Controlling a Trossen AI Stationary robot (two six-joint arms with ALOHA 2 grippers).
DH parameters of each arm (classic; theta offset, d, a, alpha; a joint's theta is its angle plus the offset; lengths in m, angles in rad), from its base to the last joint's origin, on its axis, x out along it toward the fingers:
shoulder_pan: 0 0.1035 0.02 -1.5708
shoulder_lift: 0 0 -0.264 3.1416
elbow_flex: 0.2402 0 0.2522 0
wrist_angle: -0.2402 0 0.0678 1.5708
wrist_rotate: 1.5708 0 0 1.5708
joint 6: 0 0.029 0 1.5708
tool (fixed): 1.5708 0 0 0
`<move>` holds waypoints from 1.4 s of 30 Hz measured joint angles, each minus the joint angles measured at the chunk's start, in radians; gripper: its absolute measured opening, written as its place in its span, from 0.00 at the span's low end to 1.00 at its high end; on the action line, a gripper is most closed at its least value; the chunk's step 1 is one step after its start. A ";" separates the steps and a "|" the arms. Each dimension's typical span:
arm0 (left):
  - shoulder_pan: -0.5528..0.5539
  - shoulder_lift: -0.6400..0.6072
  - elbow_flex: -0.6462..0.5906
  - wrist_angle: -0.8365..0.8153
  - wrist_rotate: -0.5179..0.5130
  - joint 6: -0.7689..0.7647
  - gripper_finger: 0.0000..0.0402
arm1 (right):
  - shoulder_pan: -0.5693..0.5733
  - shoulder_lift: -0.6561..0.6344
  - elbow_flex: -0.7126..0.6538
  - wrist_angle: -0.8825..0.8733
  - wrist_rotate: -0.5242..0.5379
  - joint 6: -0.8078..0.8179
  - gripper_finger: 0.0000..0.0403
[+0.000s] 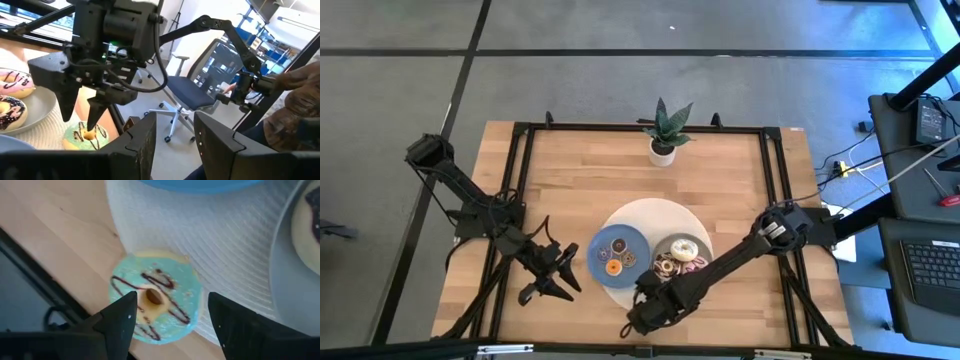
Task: Pick & Place donuts
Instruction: Put the large green donut on the gray plate
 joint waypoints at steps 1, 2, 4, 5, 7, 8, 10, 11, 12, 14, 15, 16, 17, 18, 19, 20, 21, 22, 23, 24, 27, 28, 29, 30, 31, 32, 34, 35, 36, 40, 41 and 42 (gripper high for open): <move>0.000 0.000 0.000 0.000 0.000 0.001 0.32 | 0.000 0.003 -0.008 0.004 0.000 0.000 0.60; 0.000 0.000 0.000 0.000 0.000 0.001 0.32 | 0.001 0.007 -0.012 0.006 0.000 0.000 0.60; 0.000 0.000 0.000 0.000 0.000 0.001 0.32 | 0.002 0.017 -0.013 -0.004 -0.001 0.000 0.60; 0.000 0.000 0.000 -0.001 0.000 0.001 0.32 | 0.002 0.022 -0.013 0.001 0.000 0.000 0.60; 0.000 0.000 0.000 -0.006 0.000 0.001 0.32 | 0.002 0.027 -0.013 -0.001 0.000 0.000 0.60; 0.000 0.000 0.000 -0.007 -0.001 0.001 0.32 | 0.002 0.032 -0.013 0.001 0.000 0.000 0.60; 0.000 0.000 0.001 -0.017 -0.001 0.001 0.32 | 0.002 0.040 -0.013 0.005 0.000 0.000 0.60; 0.000 0.000 0.001 -0.019 -0.001 0.001 0.32 | 0.002 0.042 -0.013 -0.001 0.000 0.000 0.60; 0.000 0.000 0.001 -0.019 -0.003 0.001 0.32 | 0.002 0.047 -0.013 0.002 -0.003 0.001 0.60; 0.000 0.000 0.001 -0.025 -0.007 0.001 0.32 | 0.001 0.051 -0.013 0.009 -0.016 0.004 0.60; 0.000 0.000 0.001 -0.025 -0.009 0.001 0.32 | 0.001 0.052 -0.013 0.010 -0.025 0.005 0.60; 0.001 0.000 0.001 -0.024 -0.012 0.001 0.32 | 0.002 0.053 -0.013 0.014 -0.032 0.005 0.60; 0.001 0.000 0.001 -0.025 -0.014 0.001 0.32 | 0.002 0.053 -0.013 0.020 -0.034 0.005 0.60; 0.001 0.000 0.001 -0.027 -0.015 0.001 0.32 | 0.002 0.053 -0.013 0.025 -0.034 0.005 0.60; 0.001 0.000 0.001 -0.027 -0.016 0.001 0.32 | 0.002 0.053 -0.013 0.025 -0.034 0.005 0.60; 0.001 0.000 0.001 -0.028 -0.016 0.002 0.32 | 0.001 0.053 -0.013 0.023 -0.036 0.005 0.60; 0.001 0.000 0.001 -0.030 -0.016 0.002 0.32 | 0.000 0.053 -0.013 0.024 -0.046 0.005 0.60; 0.001 0.000 0.001 -0.031 -0.017 0.002 0.32 | 0.000 0.053 -0.013 0.025 -0.055 0.005 0.59; 0.001 0.000 0.001 -0.031 -0.018 0.002 0.32 | 0.000 0.053 -0.013 0.026 -0.065 0.005 0.59; 0.001 0.000 0.001 -0.031 -0.018 0.002 0.32 | 0.000 0.053 -0.013 0.025 -0.077 0.005 0.58; 0.001 0.000 0.001 -0.031 -0.019 0.002 0.32 | 0.000 0.053 -0.013 0.019 -0.079 0.006 0.53; 0.001 0.000 0.001 -0.031 -0.018 0.002 0.32 | 0.000 0.053 -0.013 0.019 -0.079 0.006 0.51; 0.001 0.000 0.001 -0.031 -0.019 0.002 0.32 | 0.000 0.053 -0.013 0.019 -0.080 0.006 0.49; 0.001 0.000 0.001 -0.031 -0.019 0.002 0.32 | 0.000 0.053 -0.013 0.019 -0.080 0.006 0.46; 0.001 0.000 0.001 -0.031 -0.019 0.003 0.32 | 0.000 0.053 -0.013 0.019 -0.080 0.006 0.44; 0.001 0.000 0.001 -0.031 -0.019 0.004 0.32 | 0.000 0.053 -0.013 0.019 -0.080 0.006 0.41; 0.001 0.000 0.001 -0.031 -0.020 0.004 0.32 | 0.000 0.053 -0.013 0.019 -0.079 0.005 0.37; 0.001 0.000 0.001 -0.031 -0.020 0.004 0.32 | 0.000 0.053 -0.013 0.019 -0.079 0.003 0.34; 0.001 0.000 0.001 -0.031 -0.020 0.004 0.32 | 0.000 0.053 -0.013 0.019 -0.079 0.001 0.32; 0.001 0.000 0.001 -0.031 -0.025 0.004 0.32 | 0.000 0.053 -0.010 0.013 -0.080 -0.032 0.25; 0.001 0.000 0.001 -0.031 -0.025 0.004 0.32 | 0.000 0.053 -0.001 -0.007 -0.079 -0.049 0.24; 0.001 0.000 0.001 -0.031 -0.025 0.003 0.32 | 0.000 0.053 0.012 -0.033 -0.080 -0.054 0.23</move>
